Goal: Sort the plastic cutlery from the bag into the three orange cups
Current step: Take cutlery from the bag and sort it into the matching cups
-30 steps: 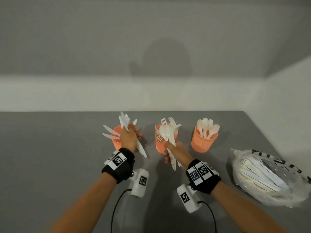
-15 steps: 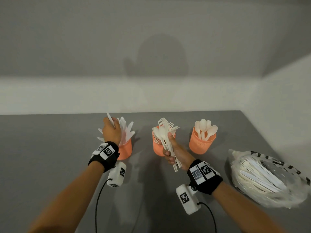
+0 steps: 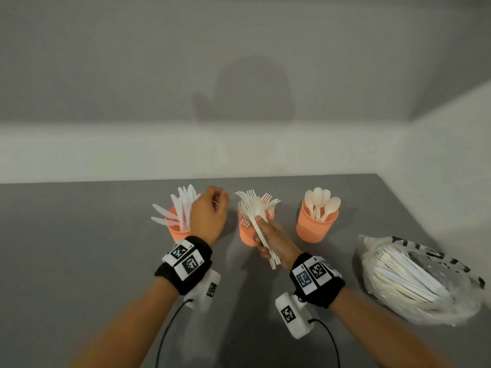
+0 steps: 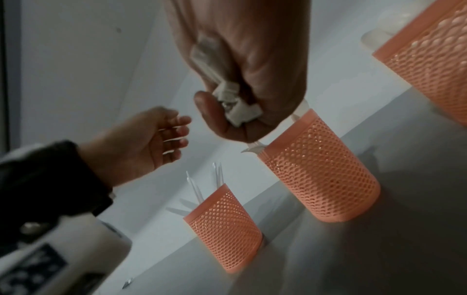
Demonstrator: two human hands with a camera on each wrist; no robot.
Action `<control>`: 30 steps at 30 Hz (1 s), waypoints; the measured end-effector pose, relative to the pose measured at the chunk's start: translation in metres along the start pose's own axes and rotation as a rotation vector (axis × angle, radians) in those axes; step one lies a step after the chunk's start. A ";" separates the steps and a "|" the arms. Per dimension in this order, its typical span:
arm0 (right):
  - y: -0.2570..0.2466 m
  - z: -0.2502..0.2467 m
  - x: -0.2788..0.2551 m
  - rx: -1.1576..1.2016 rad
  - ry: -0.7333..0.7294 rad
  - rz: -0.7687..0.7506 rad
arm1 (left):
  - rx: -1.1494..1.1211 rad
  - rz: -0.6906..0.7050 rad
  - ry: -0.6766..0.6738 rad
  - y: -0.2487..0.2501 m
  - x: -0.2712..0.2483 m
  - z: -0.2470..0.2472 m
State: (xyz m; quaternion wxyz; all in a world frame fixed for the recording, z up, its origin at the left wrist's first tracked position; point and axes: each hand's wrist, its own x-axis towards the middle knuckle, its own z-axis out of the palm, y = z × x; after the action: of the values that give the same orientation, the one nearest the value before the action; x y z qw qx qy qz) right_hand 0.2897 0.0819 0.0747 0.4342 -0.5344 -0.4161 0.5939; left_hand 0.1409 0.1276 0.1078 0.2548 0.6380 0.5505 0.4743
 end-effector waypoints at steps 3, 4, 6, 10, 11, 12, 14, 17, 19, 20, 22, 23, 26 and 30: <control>0.003 0.004 -0.001 -0.069 0.073 -0.069 | -0.139 -0.167 -0.159 0.009 -0.019 0.021; 0.003 0.004 -0.001 -0.097 0.090 -0.086 | -0.183 -0.205 -0.174 0.009 -0.023 0.027; 0.005 0.003 -0.003 -0.155 0.108 -0.130 | -0.252 -0.264 -0.182 0.011 -0.028 0.035; 0.006 -0.001 -0.010 -0.153 0.123 -0.174 | -0.406 -0.347 -0.186 0.015 -0.029 0.038; 0.007 -0.002 -0.011 -0.147 0.133 -0.172 | -0.474 -0.383 -0.188 0.016 -0.028 0.035; 0.008 -0.004 -0.011 -0.149 0.152 -0.177 | -0.556 -0.433 -0.191 0.017 -0.027 0.032; 0.012 -0.009 -0.013 -0.154 0.194 -0.199 | -0.742 -0.550 -0.181 0.020 -0.024 0.025; 0.016 -0.014 -0.017 -0.212 0.234 -0.256 | -0.875 -0.658 -0.109 0.020 -0.020 0.015; 0.017 -0.014 -0.019 -0.206 0.231 -0.284 | -0.836 -0.670 -0.114 0.018 -0.020 0.013; 0.017 -0.013 -0.019 -0.194 0.228 -0.293 | -0.763 -0.643 -0.147 0.018 -0.022 0.013; 0.016 -0.012 -0.022 -0.180 0.219 -0.302 | -0.564 -0.515 -0.263 0.020 -0.029 0.012; 0.015 -0.010 -0.024 -0.187 0.216 -0.303 | -0.485 -0.445 -0.319 0.025 -0.034 0.012; 0.012 -0.004 -0.031 -0.220 0.202 -0.308 | -0.380 -0.345 -0.356 0.029 -0.043 0.020; 0.017 0.003 -0.040 -0.213 0.160 -0.265 | -0.312 -0.282 -0.277 0.022 -0.046 0.030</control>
State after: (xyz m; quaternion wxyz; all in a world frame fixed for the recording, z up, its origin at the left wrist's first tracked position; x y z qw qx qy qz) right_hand 0.2872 0.0388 0.0699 0.4815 -0.5632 -0.5076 0.4397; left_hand 0.1796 0.0839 0.0986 0.4869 0.5668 0.5140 0.4212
